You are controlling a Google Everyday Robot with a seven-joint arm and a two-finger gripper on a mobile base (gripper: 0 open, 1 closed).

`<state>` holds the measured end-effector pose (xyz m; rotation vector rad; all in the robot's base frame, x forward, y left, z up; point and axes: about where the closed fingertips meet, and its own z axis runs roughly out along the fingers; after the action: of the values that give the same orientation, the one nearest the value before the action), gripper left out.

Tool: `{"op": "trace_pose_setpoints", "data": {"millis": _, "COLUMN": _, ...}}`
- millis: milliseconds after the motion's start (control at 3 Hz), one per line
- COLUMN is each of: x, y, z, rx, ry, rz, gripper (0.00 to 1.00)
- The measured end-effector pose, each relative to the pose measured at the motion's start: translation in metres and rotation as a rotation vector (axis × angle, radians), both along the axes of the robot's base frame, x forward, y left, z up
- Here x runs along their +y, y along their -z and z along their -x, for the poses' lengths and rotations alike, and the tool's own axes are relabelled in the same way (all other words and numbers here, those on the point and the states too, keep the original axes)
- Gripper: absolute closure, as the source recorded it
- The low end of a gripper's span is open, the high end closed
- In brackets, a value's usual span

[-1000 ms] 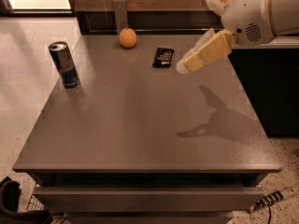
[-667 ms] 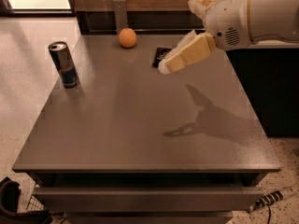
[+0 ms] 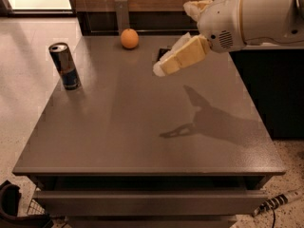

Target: Knock redbull can over

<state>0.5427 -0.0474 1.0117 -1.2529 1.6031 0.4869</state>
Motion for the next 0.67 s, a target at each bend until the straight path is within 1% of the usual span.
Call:
{"op": "trace_pose_setpoints", "data": {"millis": 333, "x": 0.040, "y": 0.022, "z": -0.016, "rx": 0.005, "ry": -0.027, "rz": -0.017, "gripper": 0.00}}
{"op": "trace_pose_setpoints", "data": {"millis": 667, "x": 0.111, "y": 0.055, "z": -0.052, "rx": -0.007, "ry": -0.067, "rz": -0.138, "gripper": 0.00}}
